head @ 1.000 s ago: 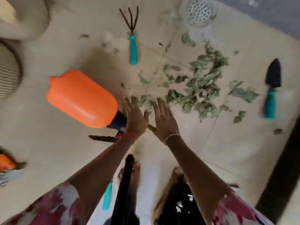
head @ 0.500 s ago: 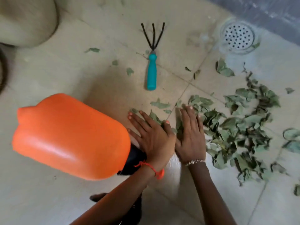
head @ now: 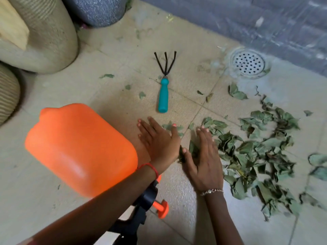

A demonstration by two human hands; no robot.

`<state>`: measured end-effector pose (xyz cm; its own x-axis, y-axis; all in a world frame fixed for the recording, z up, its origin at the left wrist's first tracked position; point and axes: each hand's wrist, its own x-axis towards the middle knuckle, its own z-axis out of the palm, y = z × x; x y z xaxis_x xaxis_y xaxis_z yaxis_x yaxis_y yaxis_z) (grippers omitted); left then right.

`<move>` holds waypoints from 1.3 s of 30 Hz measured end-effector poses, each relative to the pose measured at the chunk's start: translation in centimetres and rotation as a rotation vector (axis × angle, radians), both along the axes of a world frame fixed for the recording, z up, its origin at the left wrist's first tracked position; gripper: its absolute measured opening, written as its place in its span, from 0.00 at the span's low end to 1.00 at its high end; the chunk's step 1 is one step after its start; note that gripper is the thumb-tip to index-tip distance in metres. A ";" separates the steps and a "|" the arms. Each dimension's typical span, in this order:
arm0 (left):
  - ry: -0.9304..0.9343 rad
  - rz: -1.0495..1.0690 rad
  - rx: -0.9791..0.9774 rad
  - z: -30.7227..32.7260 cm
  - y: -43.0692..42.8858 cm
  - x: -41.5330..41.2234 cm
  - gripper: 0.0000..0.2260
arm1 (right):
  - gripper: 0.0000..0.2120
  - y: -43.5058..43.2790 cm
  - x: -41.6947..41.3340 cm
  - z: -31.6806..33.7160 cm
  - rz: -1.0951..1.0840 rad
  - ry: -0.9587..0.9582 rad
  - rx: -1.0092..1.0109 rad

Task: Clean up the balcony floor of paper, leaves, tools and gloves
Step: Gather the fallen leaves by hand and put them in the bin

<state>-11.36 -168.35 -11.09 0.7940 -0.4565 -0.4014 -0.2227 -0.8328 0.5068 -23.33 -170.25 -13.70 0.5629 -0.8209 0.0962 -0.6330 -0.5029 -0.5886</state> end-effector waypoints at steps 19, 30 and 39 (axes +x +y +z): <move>-0.119 0.243 -0.033 3.7 -8.2 17.0 0.31 | 0.31 0.3 0.1 0.8 -0.013 -0.012 0.086; -0.358 -0.079 0.046 -1.9 -4.1 20.0 0.28 | 0.31 0.1 0.5 0.2 -0.014 0.130 0.013; -0.424 -0.410 0.034 -2.8 -2.6 11.4 0.23 | 0.30 0.1 0.4 0.3 -0.012 0.151 -0.016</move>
<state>0.09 -170.98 -13.90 0.6496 -0.7526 -0.1074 -0.7073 -0.6501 0.2777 -22.90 -170.15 -13.37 0.5625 -0.8265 0.0243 -0.7195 -0.5037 -0.4780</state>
